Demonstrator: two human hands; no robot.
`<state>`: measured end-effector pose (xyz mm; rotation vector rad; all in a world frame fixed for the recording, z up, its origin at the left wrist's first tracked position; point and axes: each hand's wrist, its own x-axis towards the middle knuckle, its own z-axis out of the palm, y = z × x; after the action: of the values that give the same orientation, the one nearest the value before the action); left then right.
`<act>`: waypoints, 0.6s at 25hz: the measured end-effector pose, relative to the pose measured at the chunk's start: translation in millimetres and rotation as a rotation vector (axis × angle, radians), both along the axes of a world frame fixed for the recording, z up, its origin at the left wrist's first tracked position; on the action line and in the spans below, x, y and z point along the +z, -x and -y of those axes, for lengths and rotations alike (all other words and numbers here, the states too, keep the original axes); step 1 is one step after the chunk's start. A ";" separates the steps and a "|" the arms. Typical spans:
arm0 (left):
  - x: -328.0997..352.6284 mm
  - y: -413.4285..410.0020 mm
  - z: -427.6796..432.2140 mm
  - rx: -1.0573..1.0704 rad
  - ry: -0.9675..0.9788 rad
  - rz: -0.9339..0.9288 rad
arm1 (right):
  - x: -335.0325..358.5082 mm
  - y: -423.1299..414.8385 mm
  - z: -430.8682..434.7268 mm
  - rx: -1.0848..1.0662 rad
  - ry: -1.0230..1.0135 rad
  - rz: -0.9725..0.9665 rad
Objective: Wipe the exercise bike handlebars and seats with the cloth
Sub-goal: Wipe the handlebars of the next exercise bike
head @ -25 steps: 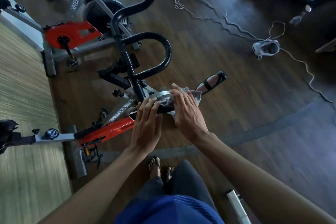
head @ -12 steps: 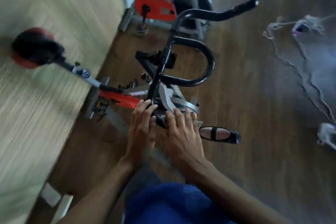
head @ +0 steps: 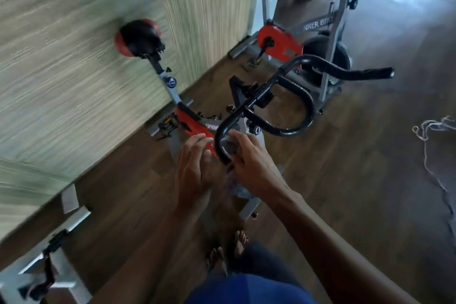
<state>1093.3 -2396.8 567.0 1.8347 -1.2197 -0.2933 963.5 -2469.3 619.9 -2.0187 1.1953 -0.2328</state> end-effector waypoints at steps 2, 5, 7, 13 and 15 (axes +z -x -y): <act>9.3 4.9 2.1 0.025 0.024 0.005 | 10.1 9.1 9.2 0.030 0.006 0.050; 15.9 10.2 6.4 0.118 0.078 0.033 | 20.5 20.3 28.6 0.111 0.045 0.107; 17.3 15.5 14.4 0.202 0.119 0.060 | 21.6 26.5 50.1 0.203 0.054 0.154; 18.8 64.7 46.2 0.536 0.124 0.097 | 0.6 36.9 129.5 0.596 -0.013 0.269; 24.6 92.4 45.1 0.675 0.080 0.091 | -8.7 42.3 143.5 0.733 -0.077 0.272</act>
<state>1000.9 -2441.9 591.6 2.0821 -0.5969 0.2159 921.1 -2612.8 611.2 -2.1300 0.2515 -0.0855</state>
